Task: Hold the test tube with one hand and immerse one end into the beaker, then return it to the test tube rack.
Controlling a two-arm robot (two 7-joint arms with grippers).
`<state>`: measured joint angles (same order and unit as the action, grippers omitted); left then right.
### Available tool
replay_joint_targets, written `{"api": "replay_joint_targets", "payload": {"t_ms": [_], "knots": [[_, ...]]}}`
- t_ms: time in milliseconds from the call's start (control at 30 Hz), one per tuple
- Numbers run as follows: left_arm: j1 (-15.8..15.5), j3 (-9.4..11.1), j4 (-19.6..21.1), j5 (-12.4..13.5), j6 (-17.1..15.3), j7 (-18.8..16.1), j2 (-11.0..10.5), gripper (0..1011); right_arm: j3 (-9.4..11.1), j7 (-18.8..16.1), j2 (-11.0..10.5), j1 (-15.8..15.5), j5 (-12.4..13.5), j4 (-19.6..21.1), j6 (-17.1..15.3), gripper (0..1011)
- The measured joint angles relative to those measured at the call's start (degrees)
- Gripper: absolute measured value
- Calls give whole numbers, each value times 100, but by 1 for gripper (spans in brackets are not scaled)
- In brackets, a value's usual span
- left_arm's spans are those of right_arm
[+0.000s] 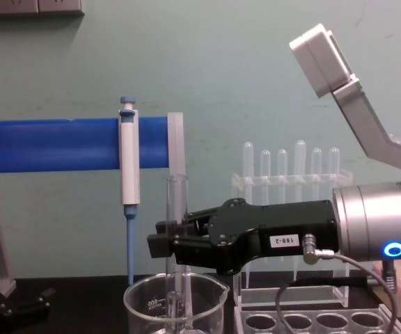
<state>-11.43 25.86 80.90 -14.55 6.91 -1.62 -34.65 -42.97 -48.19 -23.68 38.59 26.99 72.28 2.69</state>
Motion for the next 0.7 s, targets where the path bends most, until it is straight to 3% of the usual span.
{"api": "replay_joint_targets", "payload": {"t_ms": [700], "knots": [[0, 0, 0, 0, 0, 0, 0, 1000, 114, 62, 84, -170, -141, -116, 182, 226]]}}
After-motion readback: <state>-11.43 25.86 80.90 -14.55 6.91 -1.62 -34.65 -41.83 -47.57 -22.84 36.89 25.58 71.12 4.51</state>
